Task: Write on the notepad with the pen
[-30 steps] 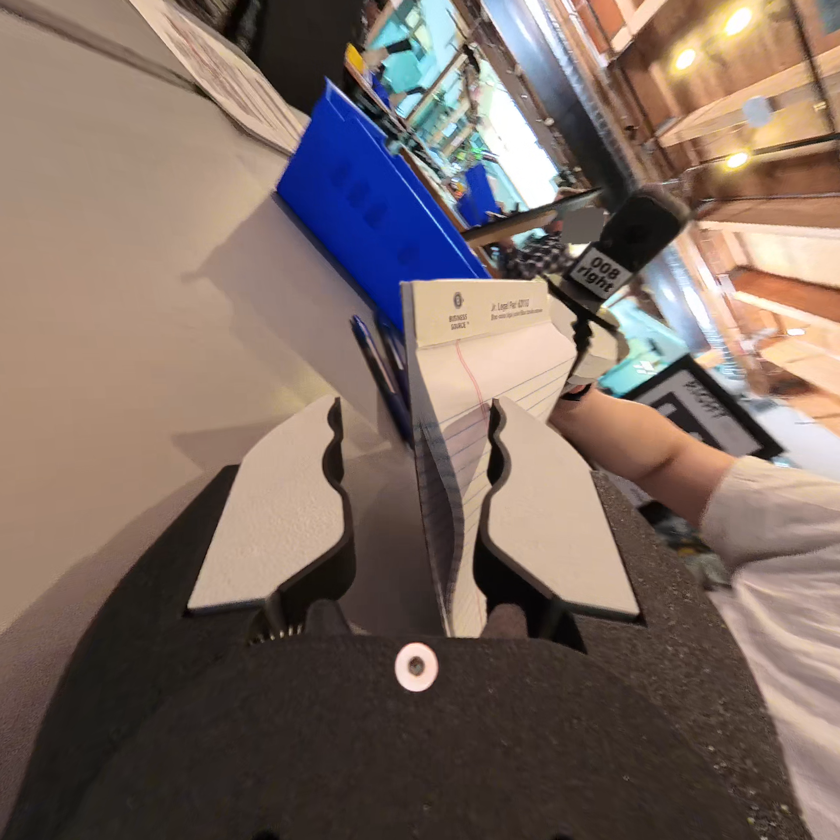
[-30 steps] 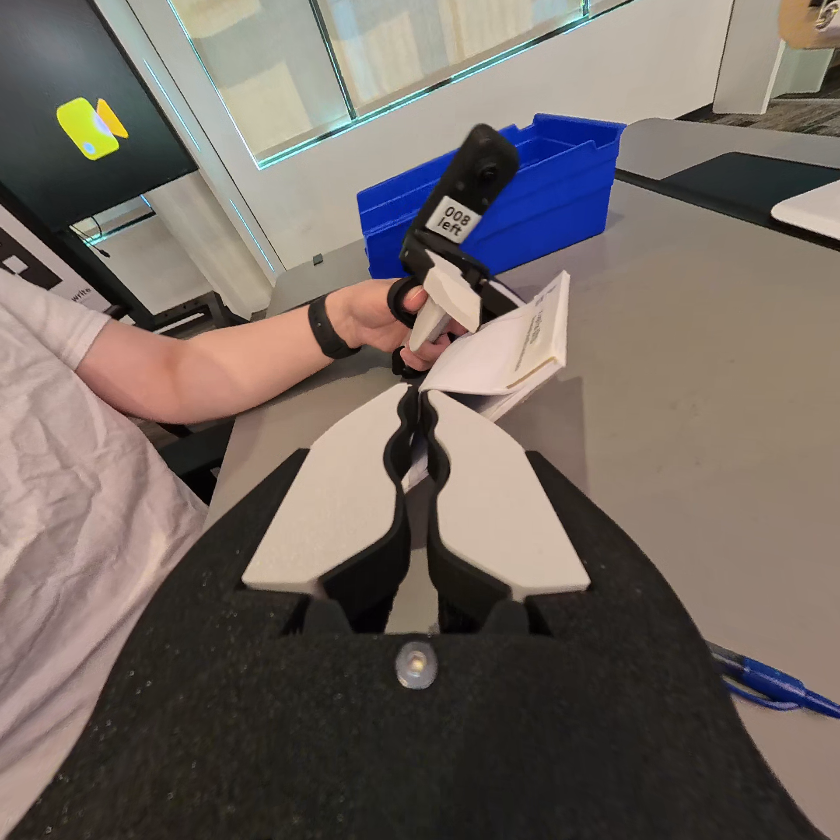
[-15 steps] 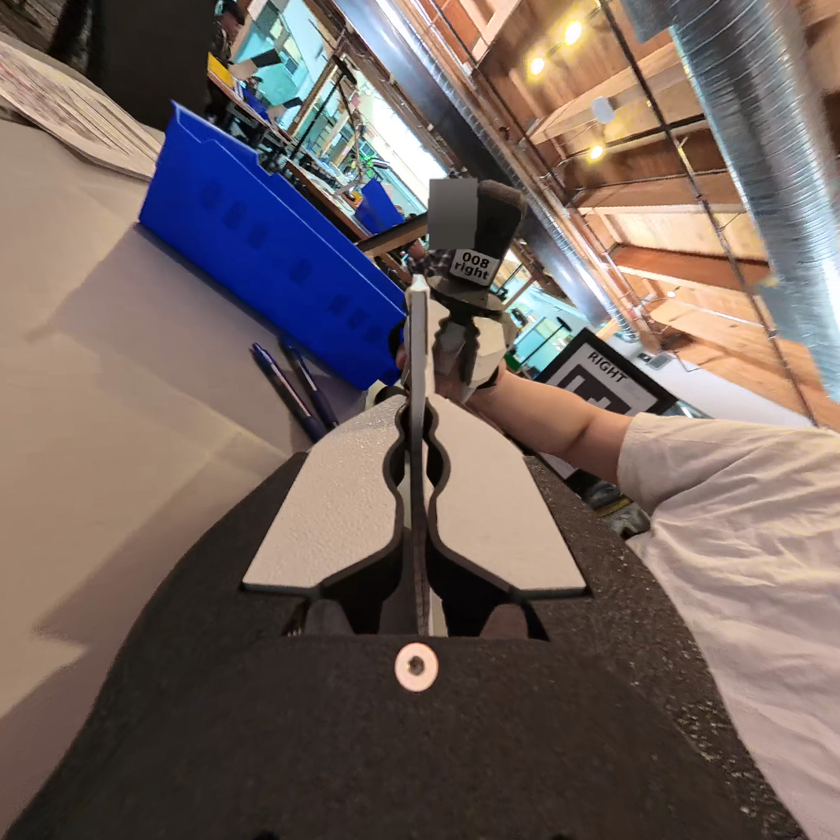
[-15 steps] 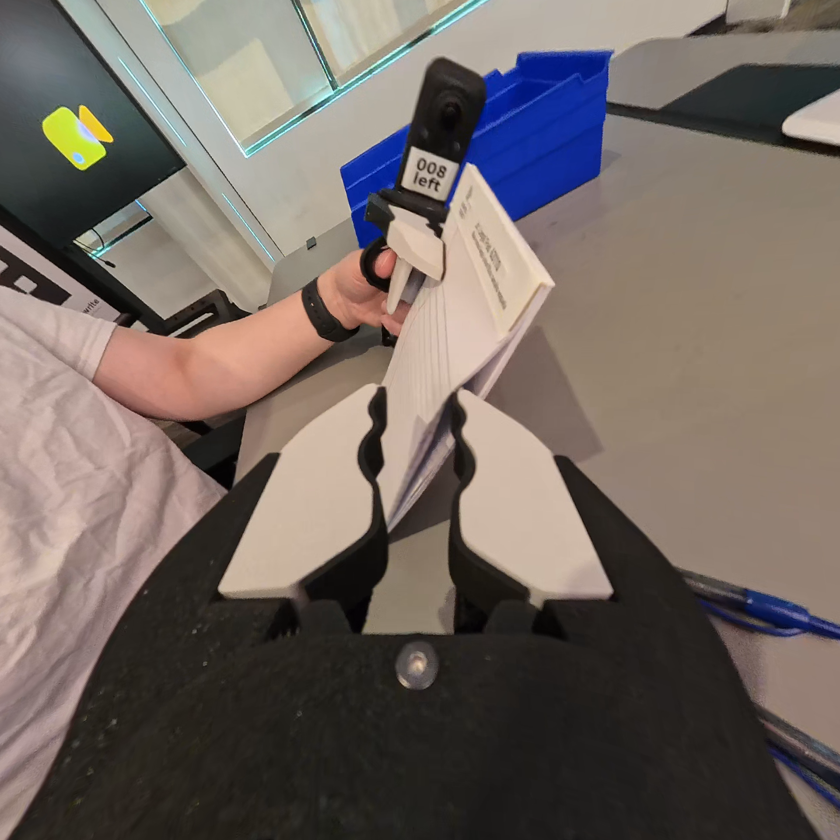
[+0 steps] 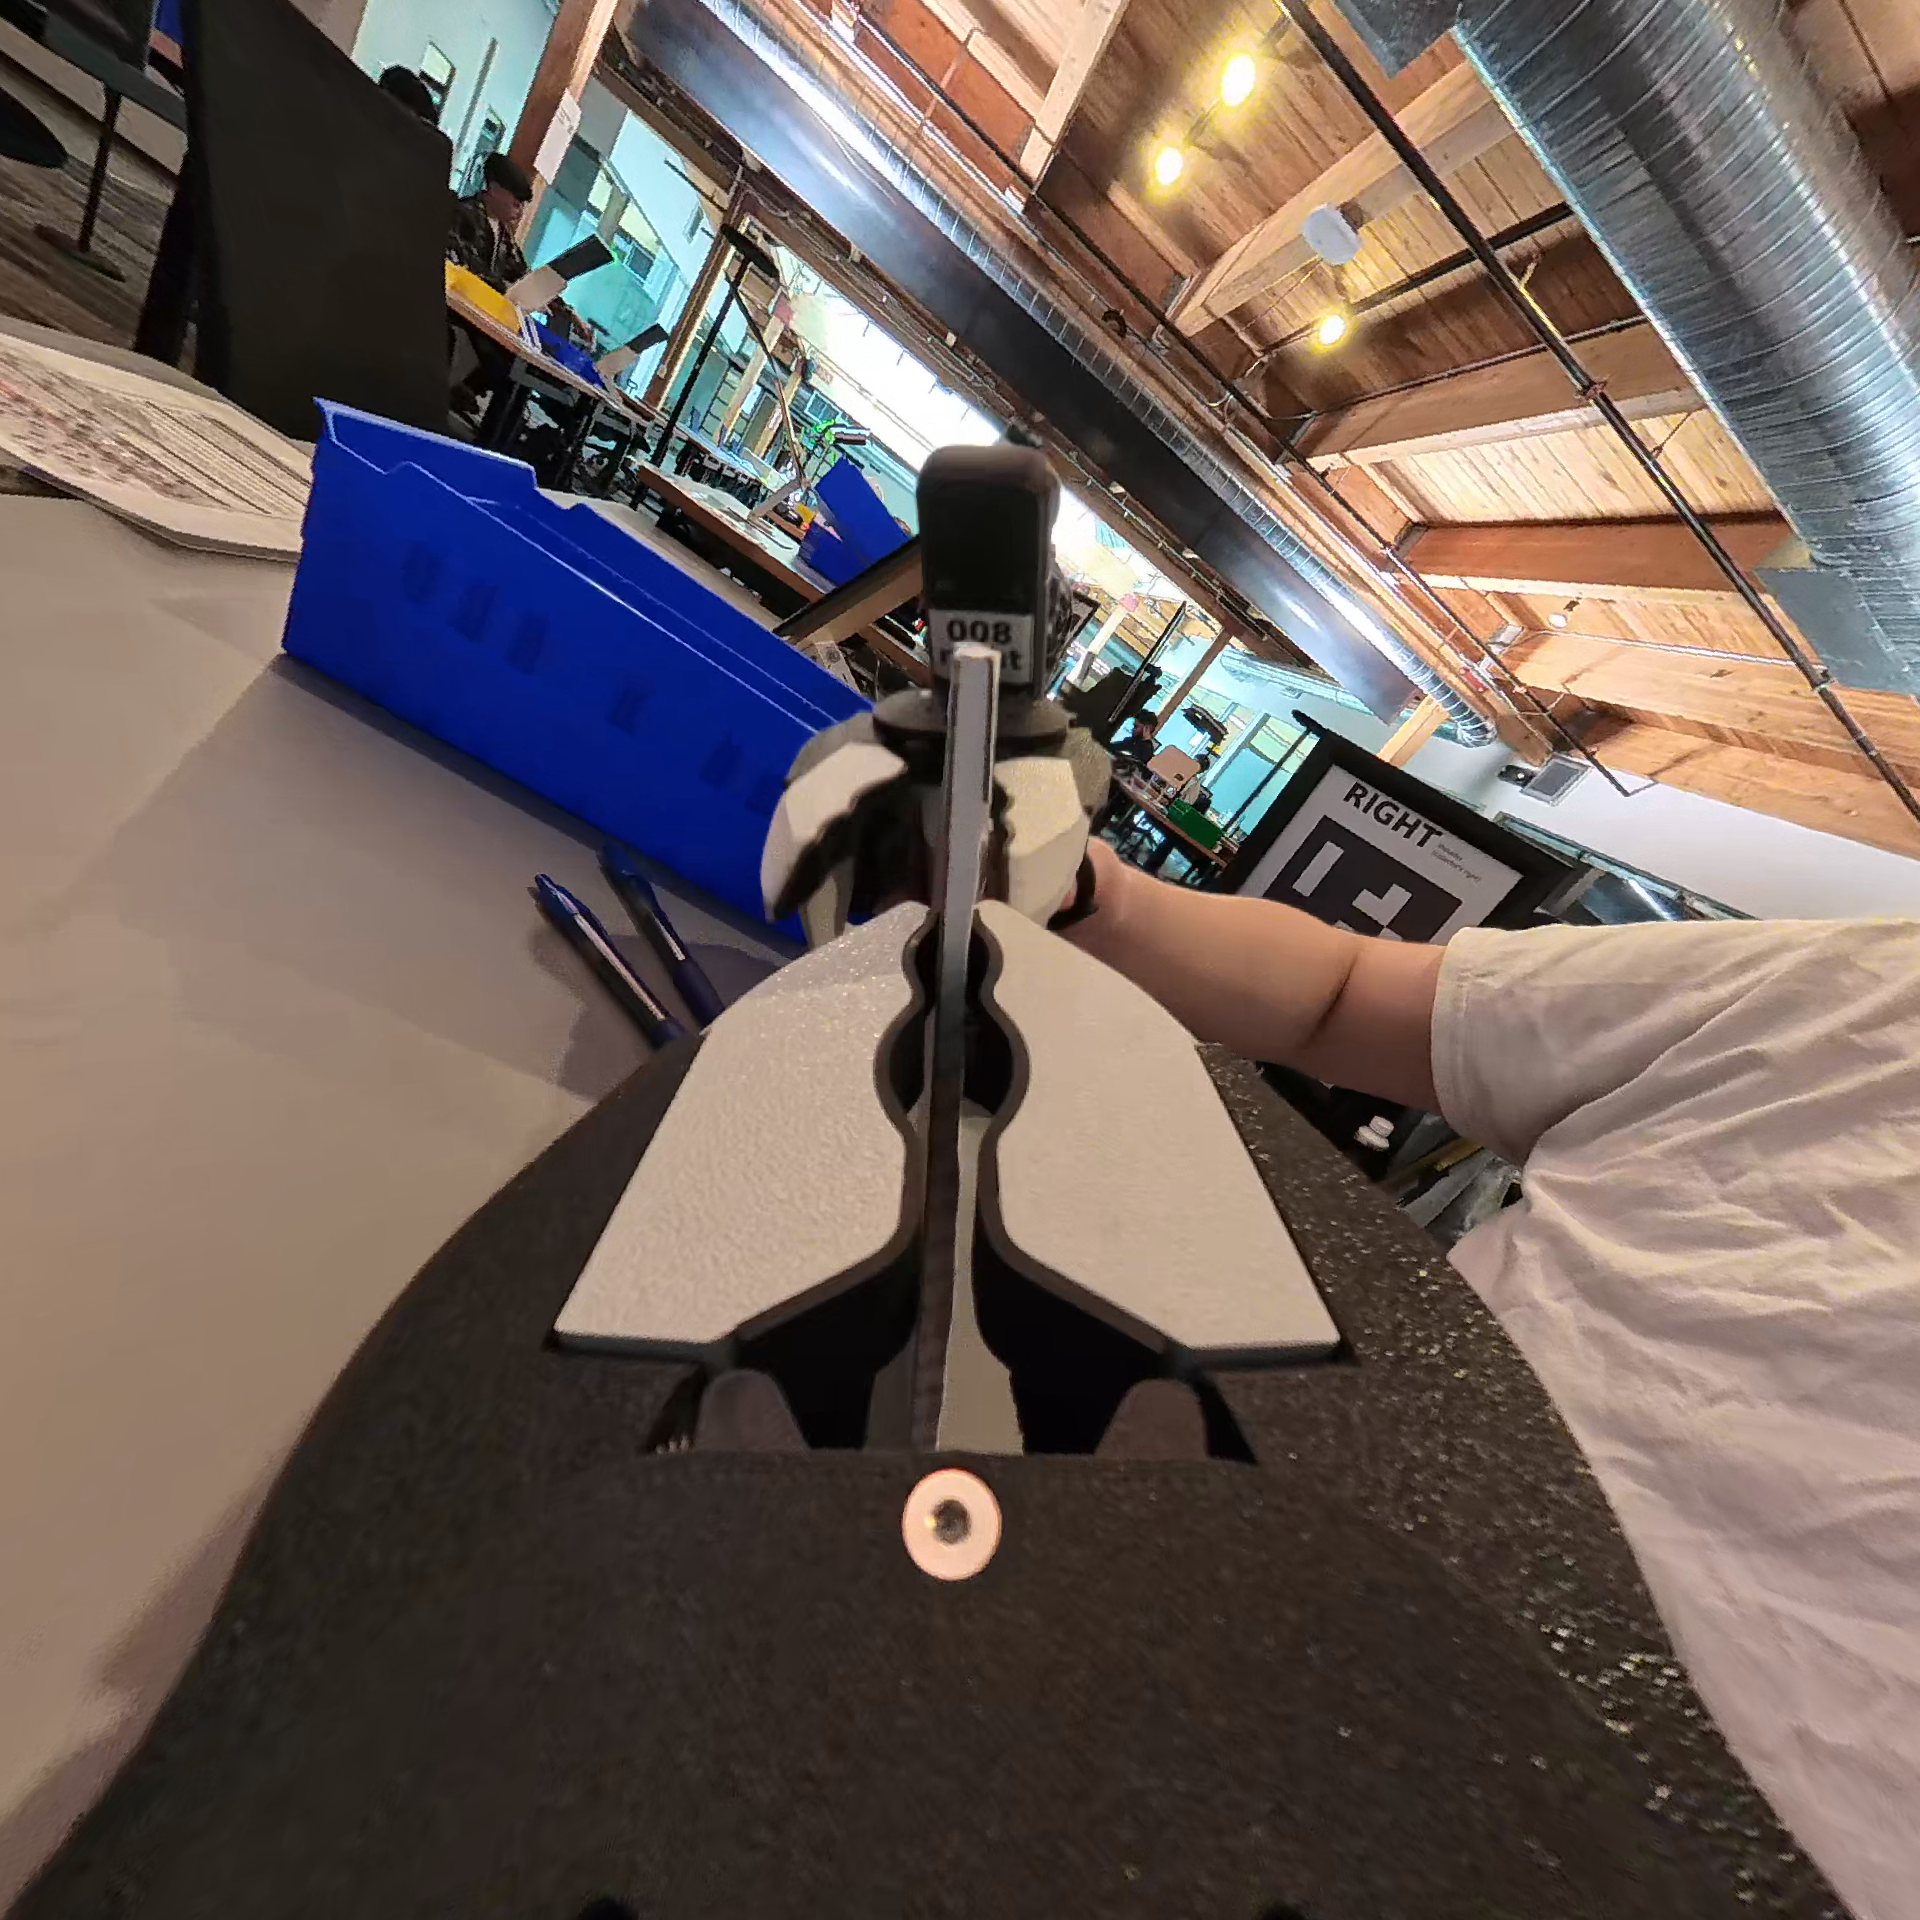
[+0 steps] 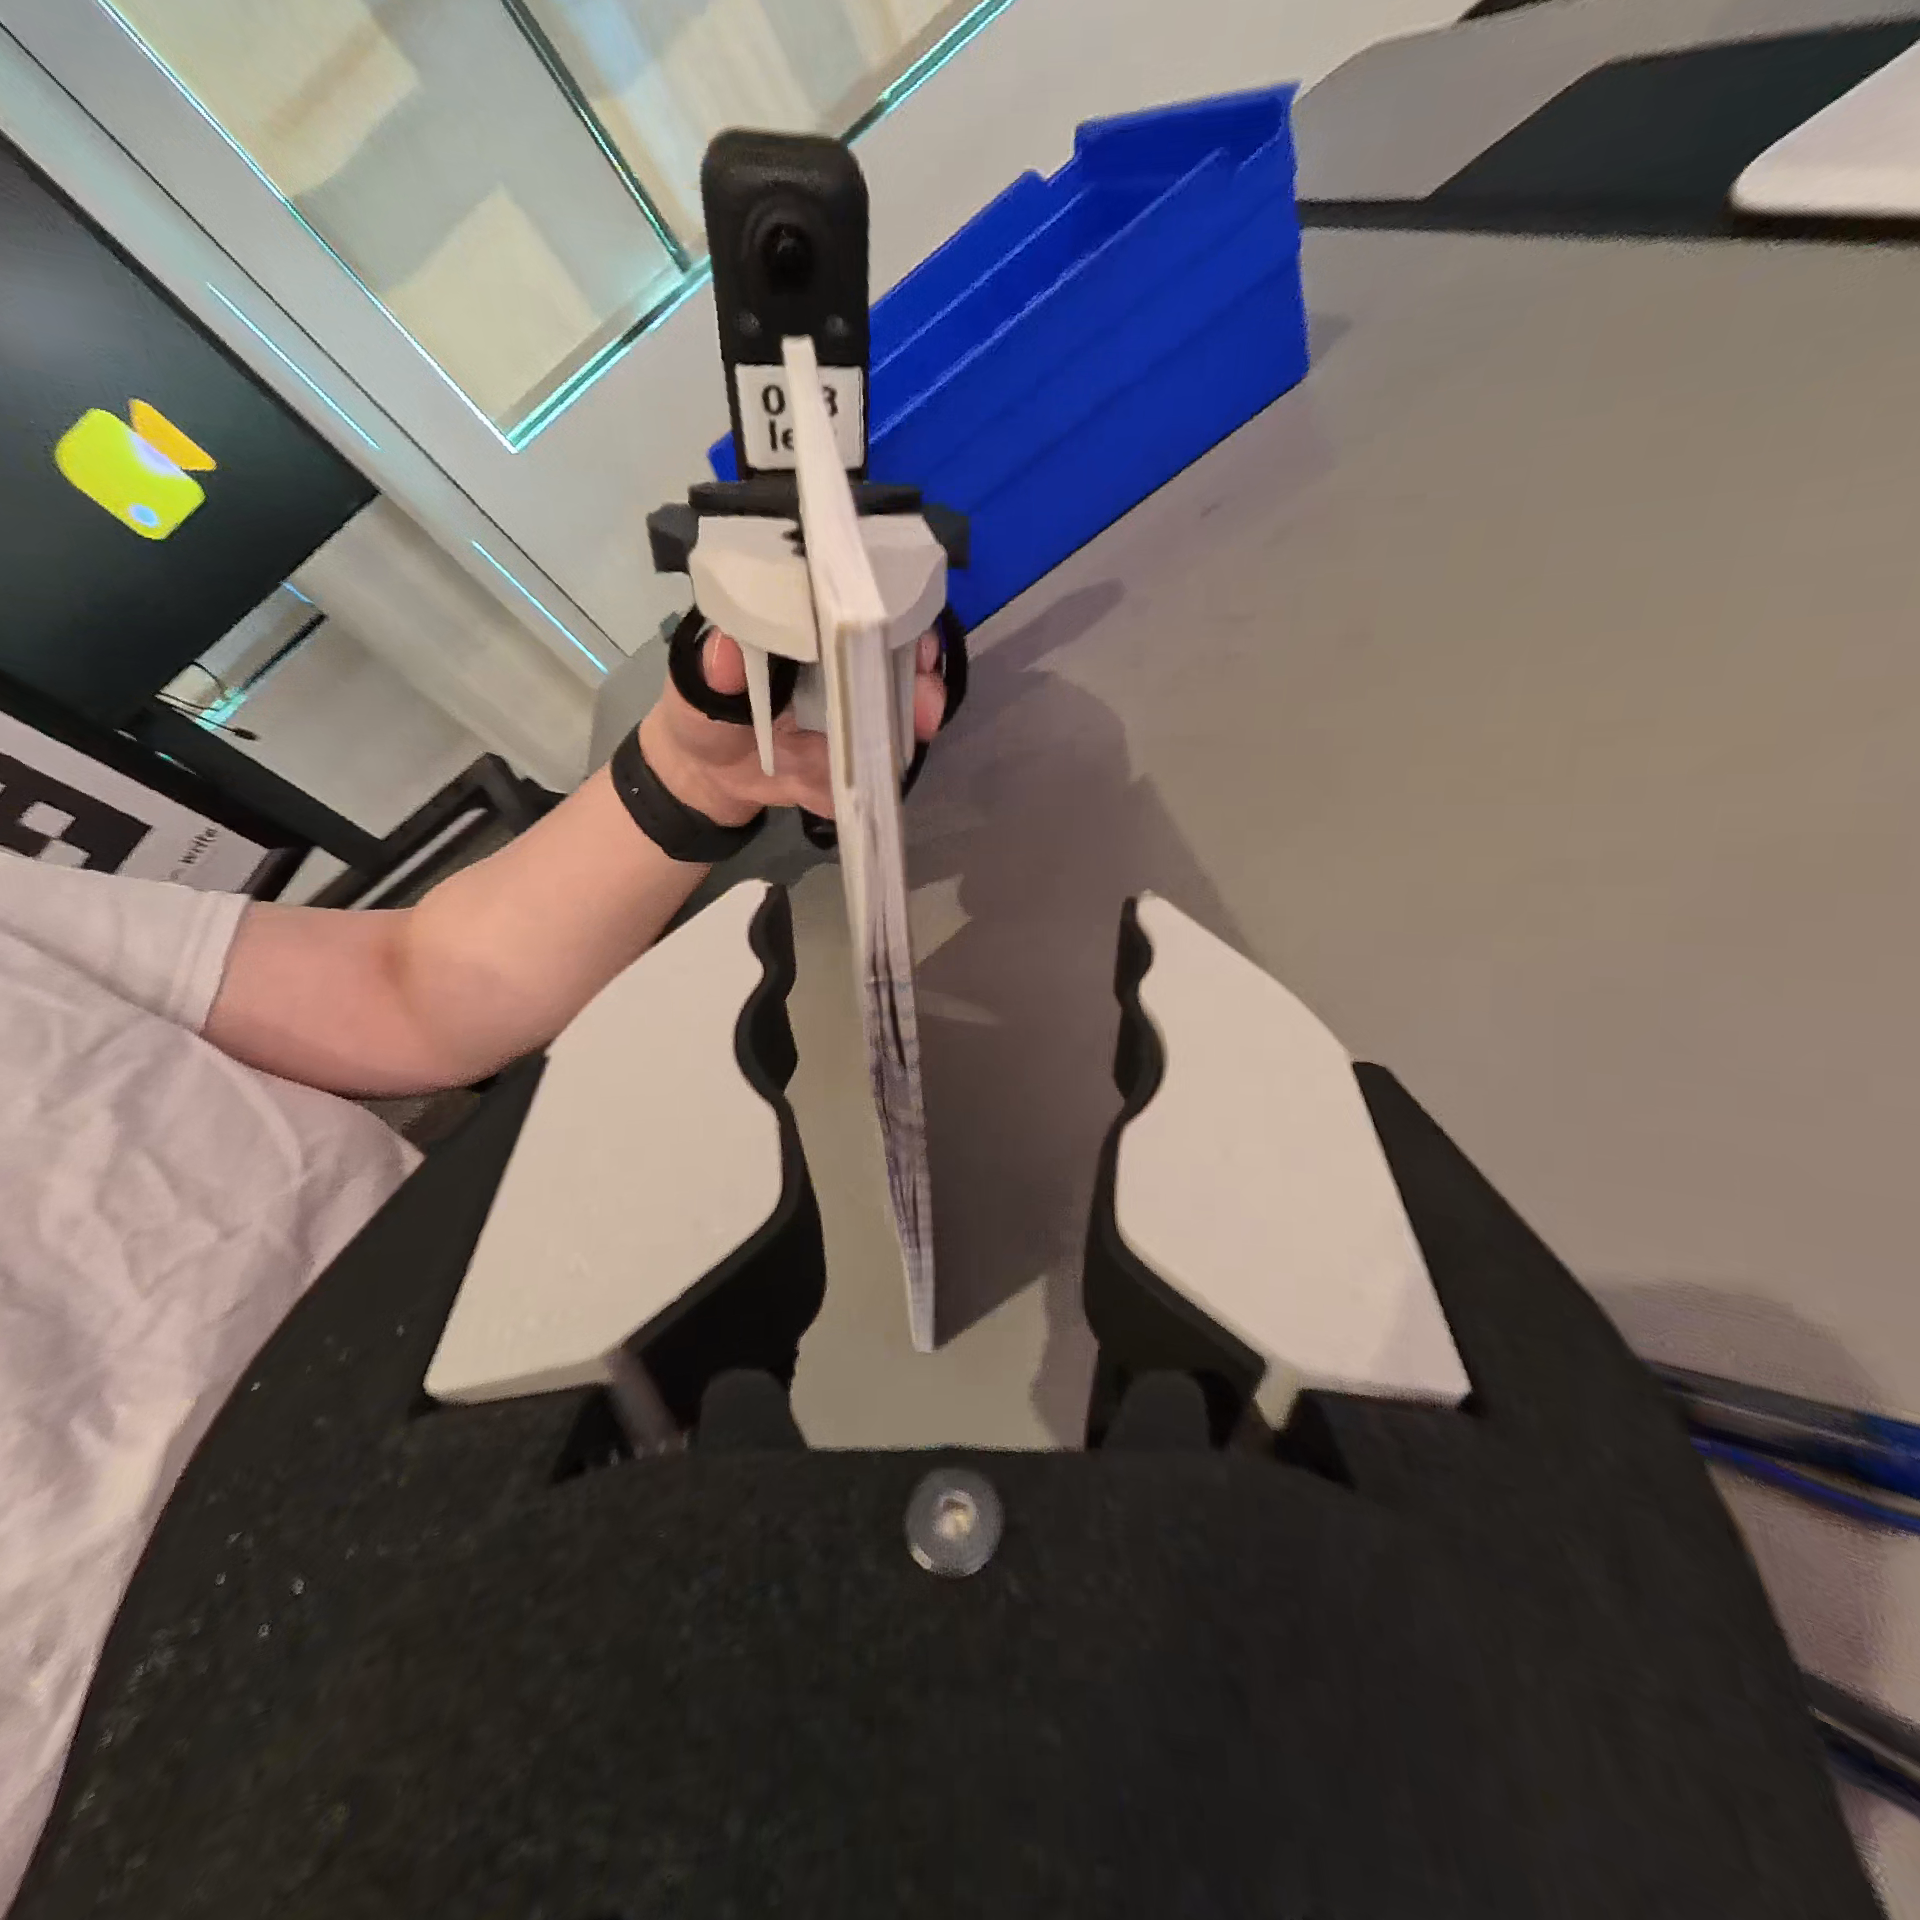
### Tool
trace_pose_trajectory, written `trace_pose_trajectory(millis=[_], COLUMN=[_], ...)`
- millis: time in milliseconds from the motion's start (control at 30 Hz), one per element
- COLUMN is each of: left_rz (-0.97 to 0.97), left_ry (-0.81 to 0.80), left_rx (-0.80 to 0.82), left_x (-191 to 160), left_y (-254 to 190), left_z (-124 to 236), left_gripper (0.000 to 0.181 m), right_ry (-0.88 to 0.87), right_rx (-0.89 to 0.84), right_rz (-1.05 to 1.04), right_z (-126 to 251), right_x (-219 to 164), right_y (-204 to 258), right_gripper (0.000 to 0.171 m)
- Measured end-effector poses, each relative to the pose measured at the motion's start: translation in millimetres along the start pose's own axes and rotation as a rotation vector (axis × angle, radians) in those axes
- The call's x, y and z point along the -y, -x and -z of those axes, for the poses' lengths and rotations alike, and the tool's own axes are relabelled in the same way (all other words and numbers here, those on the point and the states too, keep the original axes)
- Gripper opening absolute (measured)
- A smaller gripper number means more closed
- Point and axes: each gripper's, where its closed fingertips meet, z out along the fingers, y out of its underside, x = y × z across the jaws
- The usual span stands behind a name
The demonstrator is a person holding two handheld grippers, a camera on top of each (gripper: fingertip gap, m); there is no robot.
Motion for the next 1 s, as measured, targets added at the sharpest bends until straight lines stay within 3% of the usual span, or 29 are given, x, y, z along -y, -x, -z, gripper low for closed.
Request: trace_pose_trajectory(millis=[400,500,633,733,867,1000], left_rz=[-0.004,-0.003,0.034,0.067,0.009,-0.002], left_ry=[-0.027,-0.030,-0.062,-0.150,-0.207,-0.237], left_rx=[-0.003,0.005,-0.022,-0.050,-0.008,0.012], left_x=[4.5,4.2,8.4,22.2,33.4,36.2], left_y=[-5.4,-4.4,-6.0,-9.4,-12.7,-12.6], left_z=[5.9,6.5,8.7,14.9,25.1,26.6], left_gripper=[0.003,0.003,0.005,0.030,0.036,0.038], right_ry=[-0.066,-0.103,-0.143,-0.103,-0.053,-0.011], right_rx=[0.100,0.147,0.132,0.074,0.055,0.000], right_rz=[-0.103,-0.054,0.009,0.021,-0.015,-0.047], right_z=[-28.8,-27.5,-25.6,-22.6,4.7,81.8], right_x=[-32.3,-28.9,-23.4,-21.1,6.8,77.0], right_y=[10.9,20.0,25.9,23.5,30.7,38.9], right_gripper=[0.036,0.008,0.004,0.004,0.004,0.004])
